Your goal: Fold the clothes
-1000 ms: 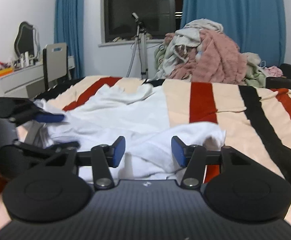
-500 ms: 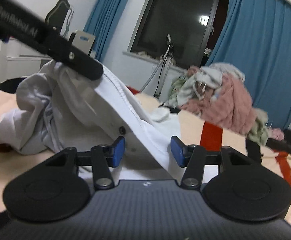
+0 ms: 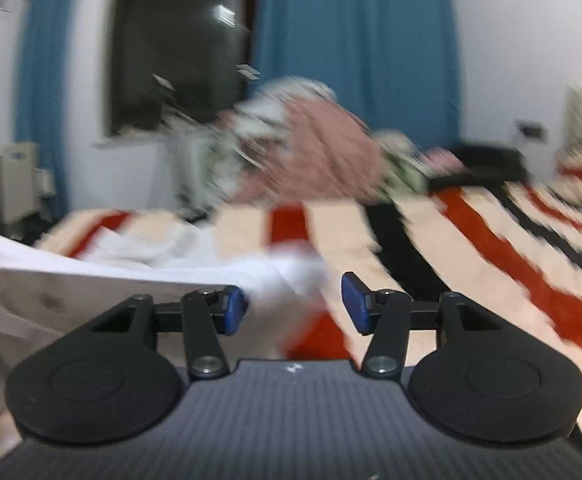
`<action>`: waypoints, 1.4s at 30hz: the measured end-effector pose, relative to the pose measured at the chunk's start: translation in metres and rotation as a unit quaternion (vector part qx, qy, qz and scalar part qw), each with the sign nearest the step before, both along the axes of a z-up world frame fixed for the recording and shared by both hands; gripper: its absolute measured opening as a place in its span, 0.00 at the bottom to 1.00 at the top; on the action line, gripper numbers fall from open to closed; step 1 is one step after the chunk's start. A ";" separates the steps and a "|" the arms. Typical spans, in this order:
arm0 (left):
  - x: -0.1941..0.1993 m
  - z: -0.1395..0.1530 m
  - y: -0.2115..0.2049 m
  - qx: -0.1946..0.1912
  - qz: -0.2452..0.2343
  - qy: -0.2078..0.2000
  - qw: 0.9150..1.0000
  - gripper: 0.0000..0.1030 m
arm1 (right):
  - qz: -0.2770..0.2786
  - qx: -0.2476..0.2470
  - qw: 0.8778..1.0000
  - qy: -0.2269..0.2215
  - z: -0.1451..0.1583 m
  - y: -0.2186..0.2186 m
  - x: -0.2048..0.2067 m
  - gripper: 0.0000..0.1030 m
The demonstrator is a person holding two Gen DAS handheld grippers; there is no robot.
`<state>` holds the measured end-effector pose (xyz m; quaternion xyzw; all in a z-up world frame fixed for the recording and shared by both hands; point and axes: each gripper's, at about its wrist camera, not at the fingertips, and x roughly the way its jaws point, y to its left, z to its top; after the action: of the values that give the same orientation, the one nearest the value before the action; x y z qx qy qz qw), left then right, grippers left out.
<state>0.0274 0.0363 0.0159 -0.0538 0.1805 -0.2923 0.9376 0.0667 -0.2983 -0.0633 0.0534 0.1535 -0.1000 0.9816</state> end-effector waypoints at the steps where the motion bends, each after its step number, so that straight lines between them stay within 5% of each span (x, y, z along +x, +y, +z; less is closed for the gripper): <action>1: -0.003 0.001 0.004 -0.015 0.004 0.008 1.000 0.08 | -0.004 0.018 1.000 0.006 0.001 -0.006 -0.002 0.54; 3: -0.008 0.000 0.006 -0.036 0.018 0.019 0.999 0.08 | -0.006 0.040 0.999 -0.009 0.008 -0.012 -0.012 0.54; 9: -0.011 -0.012 0.011 -0.047 0.052 0.052 0.996 0.09 | 0.028 -0.046 0.986 -0.161 0.045 0.024 -0.065 0.54; 14: -0.004 -0.030 0.008 -0.027 0.069 0.101 0.992 0.27 | 0.066 -0.089 0.977 -0.185 0.045 0.047 -0.077 0.53; 15: -0.005 -0.032 0.005 -0.015 0.074 0.103 0.992 0.39 | 0.072 -0.092 0.976 -0.186 0.044 0.049 -0.078 0.53; 16: -0.007 -0.034 0.001 -0.003 0.078 0.100 0.992 0.52 | 0.078 -0.087 0.976 -0.185 0.043 0.050 -0.078 0.53; 22: -0.026 -0.039 -0.033 0.080 0.089 0.048 0.992 0.82 | 0.091 -0.062 0.977 -0.180 0.044 0.047 -0.079 0.53; 27: -0.046 -0.048 -0.080 0.142 0.057 -0.032 0.988 0.85 | 0.089 -0.040 0.980 -0.173 0.045 0.043 -0.077 0.53; 30: -0.045 -0.059 -0.101 0.164 0.086 -0.063 0.981 0.85 | 0.086 -0.028 0.981 -0.169 0.044 0.041 -0.077 0.53; 32: -0.040 -0.061 -0.101 0.153 0.140 -0.066 0.976 0.86 | 0.081 -0.023 0.982 -0.169 0.040 0.038 -0.075 0.53; 37: -0.042 -0.045 -0.054 0.052 0.270 -0.056 0.960 0.93 | 0.038 -0.019 0.988 -0.146 0.027 0.023 -0.065 0.54; 42: -0.068 -0.023 -0.025 0.031 0.304 -0.052 0.951 0.97 | 0.009 -0.001 0.995 -0.101 0.013 0.015 -0.046 0.54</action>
<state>-0.0409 0.0113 -0.0069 -0.0620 0.1153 0.0103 0.9913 0.0210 -0.2831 -0.0499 0.0607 0.0543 -0.0855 0.9930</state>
